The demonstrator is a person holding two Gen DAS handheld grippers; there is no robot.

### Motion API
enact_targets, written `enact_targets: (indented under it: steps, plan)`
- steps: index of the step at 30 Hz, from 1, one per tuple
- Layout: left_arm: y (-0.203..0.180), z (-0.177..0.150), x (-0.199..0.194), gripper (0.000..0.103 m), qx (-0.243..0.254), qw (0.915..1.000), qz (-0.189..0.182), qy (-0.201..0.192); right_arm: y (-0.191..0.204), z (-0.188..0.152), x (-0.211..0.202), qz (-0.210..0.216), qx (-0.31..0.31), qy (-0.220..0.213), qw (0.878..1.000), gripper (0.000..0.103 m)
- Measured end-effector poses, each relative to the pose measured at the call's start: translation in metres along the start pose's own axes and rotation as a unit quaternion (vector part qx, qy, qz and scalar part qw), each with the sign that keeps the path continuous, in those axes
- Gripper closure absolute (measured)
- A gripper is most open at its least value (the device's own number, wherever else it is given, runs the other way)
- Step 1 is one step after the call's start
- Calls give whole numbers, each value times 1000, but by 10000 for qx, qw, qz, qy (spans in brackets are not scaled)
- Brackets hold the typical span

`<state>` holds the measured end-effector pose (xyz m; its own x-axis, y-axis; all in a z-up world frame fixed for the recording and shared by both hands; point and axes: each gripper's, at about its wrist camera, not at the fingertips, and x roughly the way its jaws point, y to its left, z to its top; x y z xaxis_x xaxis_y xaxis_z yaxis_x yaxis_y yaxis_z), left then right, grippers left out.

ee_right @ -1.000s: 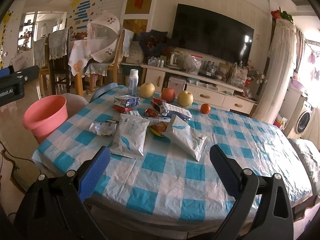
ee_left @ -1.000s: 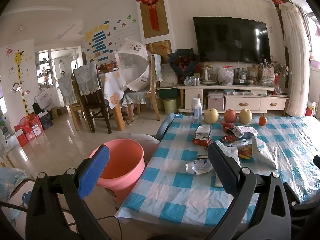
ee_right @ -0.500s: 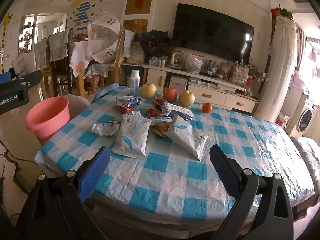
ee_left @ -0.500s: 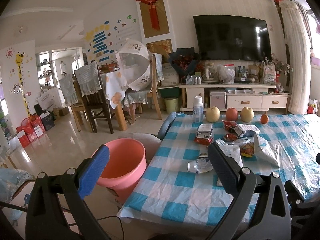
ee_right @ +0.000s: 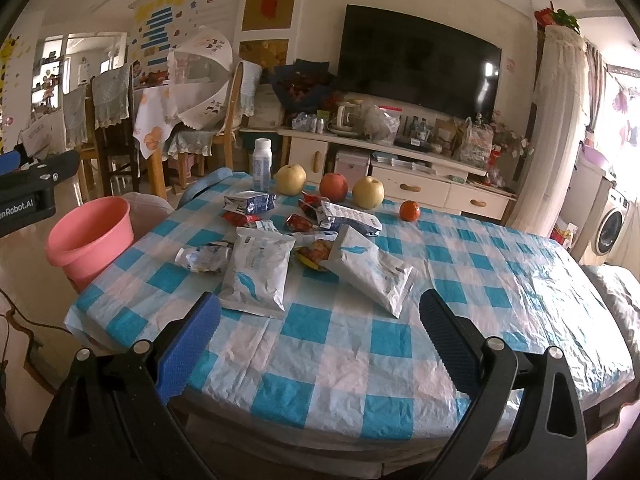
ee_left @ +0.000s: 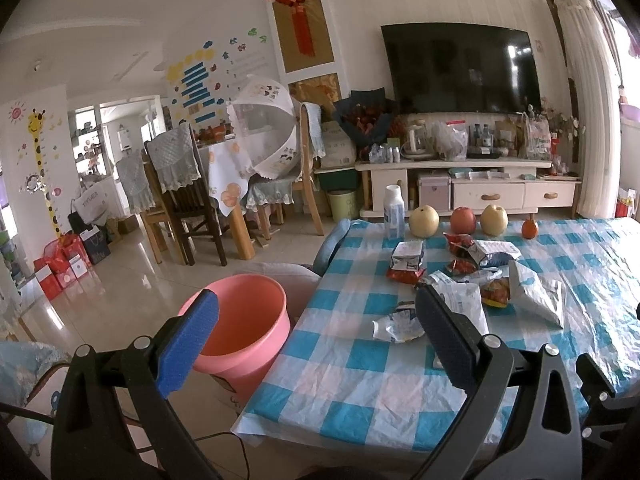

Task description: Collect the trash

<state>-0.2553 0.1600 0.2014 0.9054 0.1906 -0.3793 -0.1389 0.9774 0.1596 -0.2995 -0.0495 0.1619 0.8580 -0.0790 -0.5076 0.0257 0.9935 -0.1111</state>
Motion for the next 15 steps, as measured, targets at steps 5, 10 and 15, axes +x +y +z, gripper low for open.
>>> enact_targets:
  steps: [5, 10, 15]
  plan:
    - [2, -4, 0, 4, 40, 10000, 7, 46, -2, -4, 7, -11, 20, 58, 10000, 5]
    - [0, -7, 4, 4, 73, 9999, 35, 136, -7, -12, 22, 27, 73, 165, 9998, 5]
    - [-10, -5, 13, 4, 182, 9995, 50, 248, -10, -19, 35, 41, 99, 247, 9996, 5]
